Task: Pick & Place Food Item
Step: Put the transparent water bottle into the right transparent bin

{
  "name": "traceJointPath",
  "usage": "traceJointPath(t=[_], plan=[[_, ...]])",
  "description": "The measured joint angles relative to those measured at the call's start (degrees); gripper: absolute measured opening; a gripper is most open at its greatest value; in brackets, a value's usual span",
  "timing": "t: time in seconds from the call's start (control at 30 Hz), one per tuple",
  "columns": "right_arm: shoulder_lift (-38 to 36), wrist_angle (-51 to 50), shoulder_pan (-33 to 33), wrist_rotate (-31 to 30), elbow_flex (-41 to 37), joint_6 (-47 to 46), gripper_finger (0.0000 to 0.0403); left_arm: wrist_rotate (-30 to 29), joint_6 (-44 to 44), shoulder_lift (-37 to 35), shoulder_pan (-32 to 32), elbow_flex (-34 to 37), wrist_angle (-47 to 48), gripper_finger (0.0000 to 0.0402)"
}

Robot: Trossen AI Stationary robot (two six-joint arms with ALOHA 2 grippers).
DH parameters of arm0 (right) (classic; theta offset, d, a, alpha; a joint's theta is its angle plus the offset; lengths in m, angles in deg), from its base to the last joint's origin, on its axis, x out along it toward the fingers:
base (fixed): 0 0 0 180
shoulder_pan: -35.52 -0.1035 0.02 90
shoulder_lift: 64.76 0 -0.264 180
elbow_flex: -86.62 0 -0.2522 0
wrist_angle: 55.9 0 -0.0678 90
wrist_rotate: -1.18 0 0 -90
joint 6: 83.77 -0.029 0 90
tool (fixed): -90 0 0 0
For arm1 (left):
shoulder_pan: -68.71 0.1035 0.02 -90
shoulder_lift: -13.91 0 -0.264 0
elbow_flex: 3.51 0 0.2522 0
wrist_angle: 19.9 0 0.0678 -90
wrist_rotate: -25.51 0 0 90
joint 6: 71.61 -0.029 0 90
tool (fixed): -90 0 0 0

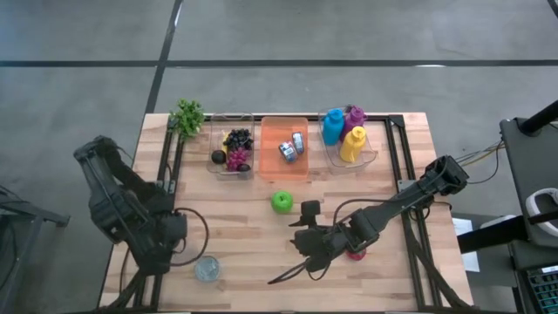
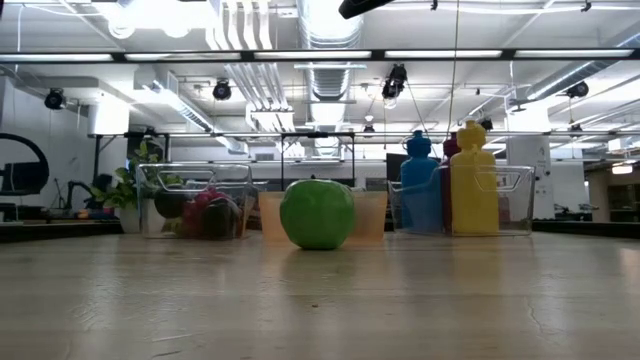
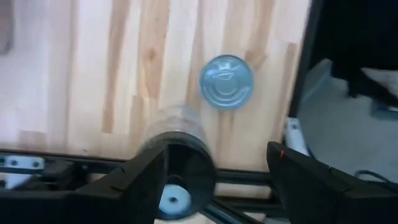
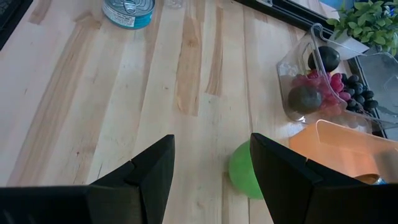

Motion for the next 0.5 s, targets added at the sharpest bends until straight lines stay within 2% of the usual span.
traceJointPath(t=[0.27,0.5], plan=[[0.00,0.17,0.02,-0.06,0.00,0.71,0.0205,1.86,-3.33,0.01,0.00,6.59,0.02,0.0268],[0.00,2.11,0.07,-0.18,0.00,1.75,0.0205,2.27,-3.35,-0.07,0.02,7.13,0.05,0.0257]])
